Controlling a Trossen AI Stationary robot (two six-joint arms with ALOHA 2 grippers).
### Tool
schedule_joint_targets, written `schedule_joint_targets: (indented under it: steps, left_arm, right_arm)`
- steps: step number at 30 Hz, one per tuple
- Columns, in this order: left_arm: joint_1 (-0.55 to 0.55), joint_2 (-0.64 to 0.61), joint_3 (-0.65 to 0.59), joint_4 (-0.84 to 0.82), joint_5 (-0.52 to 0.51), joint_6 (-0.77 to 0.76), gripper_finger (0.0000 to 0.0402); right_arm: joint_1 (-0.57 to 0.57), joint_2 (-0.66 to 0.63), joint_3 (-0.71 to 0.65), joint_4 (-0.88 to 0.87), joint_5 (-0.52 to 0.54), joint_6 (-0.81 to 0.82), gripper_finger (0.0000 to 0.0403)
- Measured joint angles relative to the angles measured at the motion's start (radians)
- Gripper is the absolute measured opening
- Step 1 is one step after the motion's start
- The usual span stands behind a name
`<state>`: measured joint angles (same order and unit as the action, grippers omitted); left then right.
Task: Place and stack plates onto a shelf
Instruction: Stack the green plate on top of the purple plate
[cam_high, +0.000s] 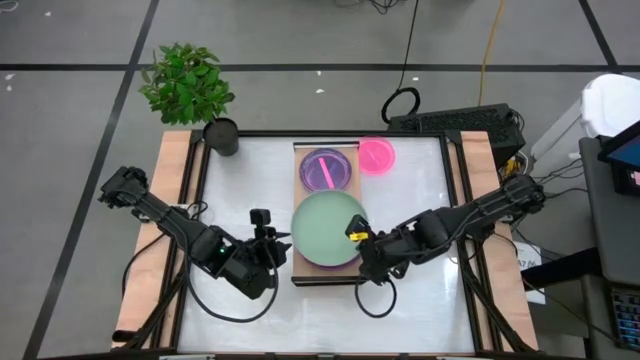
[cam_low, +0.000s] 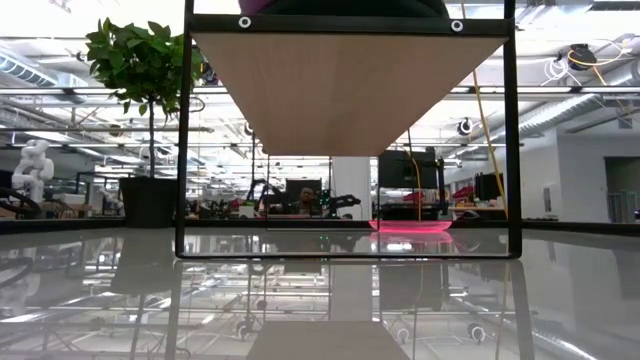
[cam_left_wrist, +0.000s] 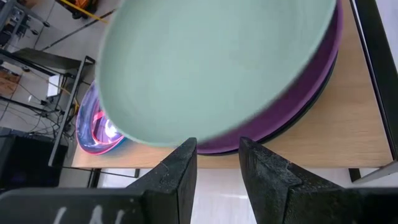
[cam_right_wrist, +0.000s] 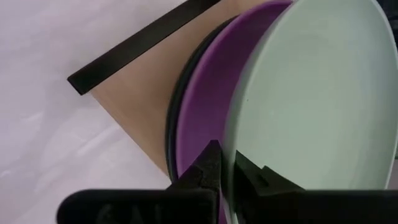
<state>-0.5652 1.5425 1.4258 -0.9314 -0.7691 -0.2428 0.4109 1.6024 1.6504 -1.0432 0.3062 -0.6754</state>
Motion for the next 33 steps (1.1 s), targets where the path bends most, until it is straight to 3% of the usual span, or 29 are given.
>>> schedule_joint_targets:
  steps: [17, 33]
  left_arm:
    - [0.000, 0.000, 0.000, -0.001, 0.000, 0.006, 0.0127]
    - [0.001, 0.000, 0.000, 0.000, 0.000, -0.002, 0.0127]
  right_arm:
    - [-0.012, 0.001, -0.087, 0.042, -0.020, 0.002, 0.0009]
    - [-0.003, -0.062, -0.088, 0.076, -0.020, 0.050, 0.0144]
